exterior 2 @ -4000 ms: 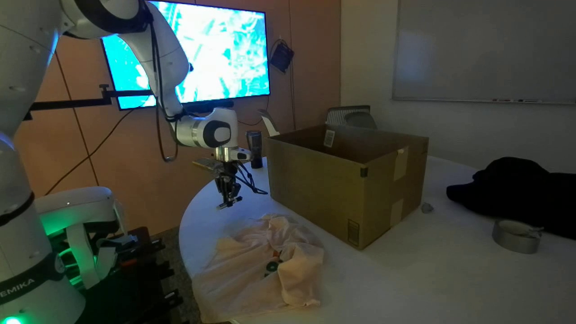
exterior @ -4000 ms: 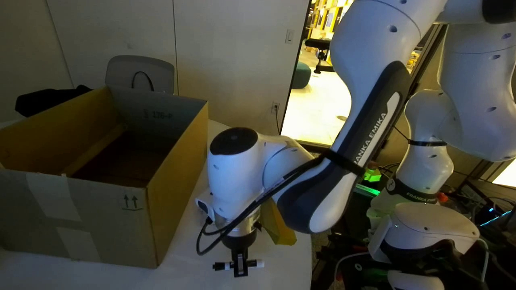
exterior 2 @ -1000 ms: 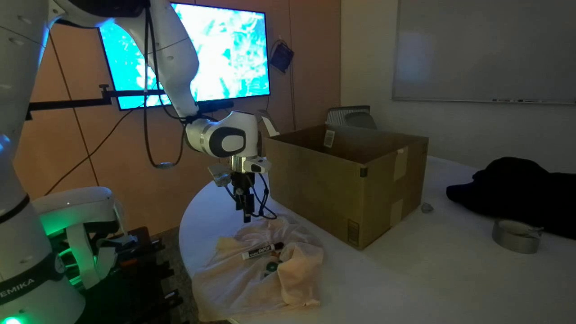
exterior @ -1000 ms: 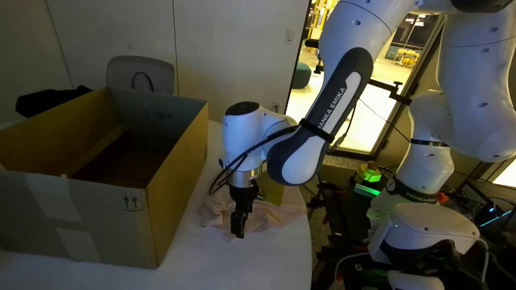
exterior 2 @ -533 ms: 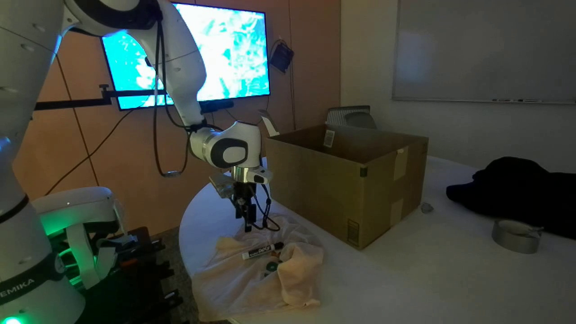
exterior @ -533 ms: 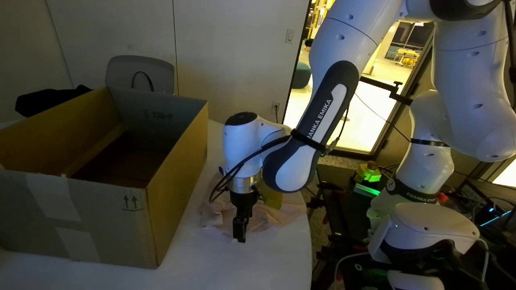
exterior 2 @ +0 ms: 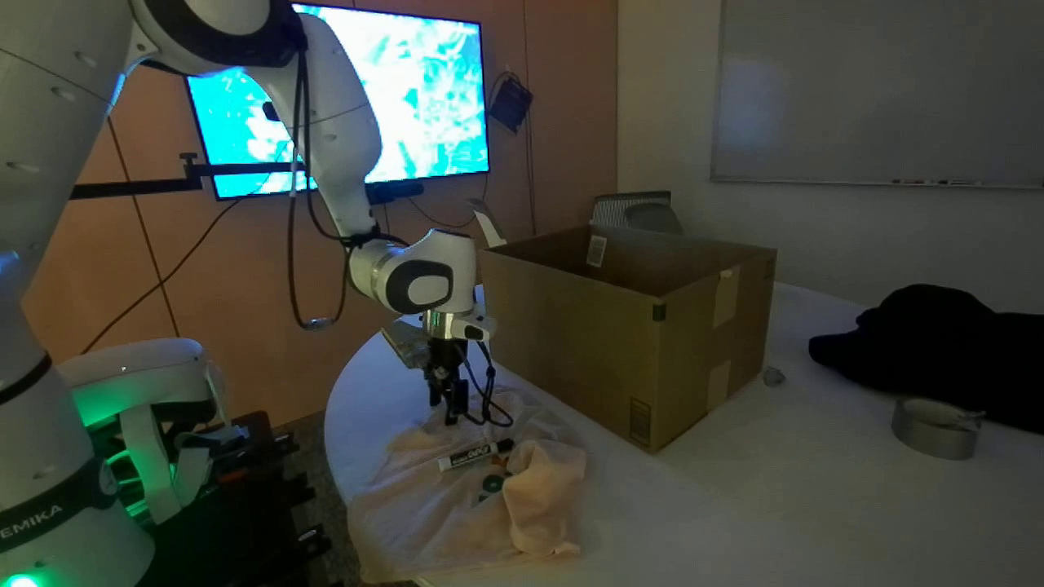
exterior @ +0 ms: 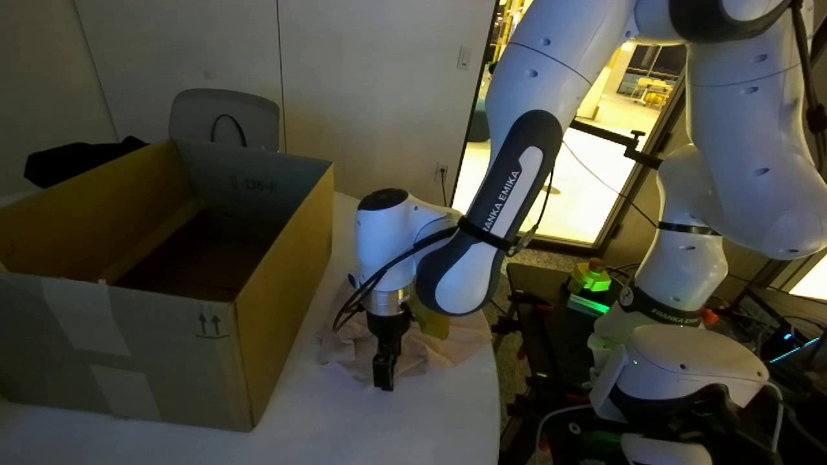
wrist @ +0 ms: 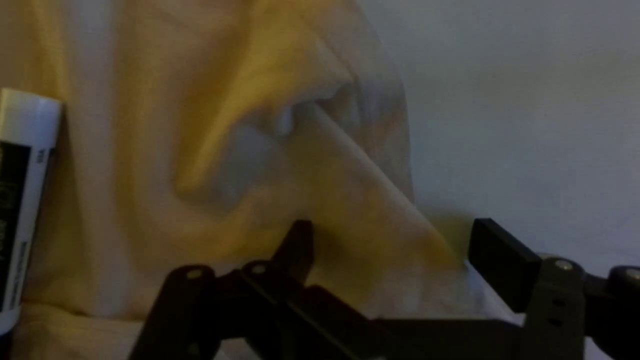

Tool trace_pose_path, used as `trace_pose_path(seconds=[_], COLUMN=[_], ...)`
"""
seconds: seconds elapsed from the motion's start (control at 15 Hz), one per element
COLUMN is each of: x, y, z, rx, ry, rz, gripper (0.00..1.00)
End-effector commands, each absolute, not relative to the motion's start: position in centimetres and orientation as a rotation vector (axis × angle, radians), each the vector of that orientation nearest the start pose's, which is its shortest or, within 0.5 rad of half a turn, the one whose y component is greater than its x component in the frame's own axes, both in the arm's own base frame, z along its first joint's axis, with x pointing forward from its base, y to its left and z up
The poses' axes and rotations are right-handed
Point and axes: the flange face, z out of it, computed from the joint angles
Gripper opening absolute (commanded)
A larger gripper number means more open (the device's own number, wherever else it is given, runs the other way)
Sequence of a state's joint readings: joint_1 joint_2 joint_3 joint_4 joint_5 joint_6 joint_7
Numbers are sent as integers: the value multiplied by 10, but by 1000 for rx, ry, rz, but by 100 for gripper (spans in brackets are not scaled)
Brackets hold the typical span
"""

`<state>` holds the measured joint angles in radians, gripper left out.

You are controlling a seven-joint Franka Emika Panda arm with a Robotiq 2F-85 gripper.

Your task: Put the marker in the cloth and wrap it

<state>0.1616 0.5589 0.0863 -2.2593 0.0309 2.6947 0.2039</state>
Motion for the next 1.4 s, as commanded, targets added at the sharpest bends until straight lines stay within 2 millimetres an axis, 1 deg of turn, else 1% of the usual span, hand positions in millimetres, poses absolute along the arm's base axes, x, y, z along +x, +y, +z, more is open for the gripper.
trace_pose_path(seconds=[0.0,0.07,0.2,0.27,0.47,0.6,0.67,0.73,0.87,1.07,1.13,1.27,1.33], x=[500,499,498,497,493,489,486,484,476,468,467,467,468], y=[129,130,131,131,124,116,110,105,91,64,55,33,22], z=[100,102,107,110,122,132,138,145,164,193,199,206,206], rx=[-3086,-3087,-3095,-3096,-3112,-3120,-3131,-3138,-3153,-3169,-3172,-3181,-3186], ry=[-28,-36,-43,-49,-33,-9,9,24,63,156,198,294,349], rz=[201,203,207,211,220,221,211,201,149,61,48,31,36], gripper=[52,43,30,21,1,0,3,3,3,3,3,3,3])
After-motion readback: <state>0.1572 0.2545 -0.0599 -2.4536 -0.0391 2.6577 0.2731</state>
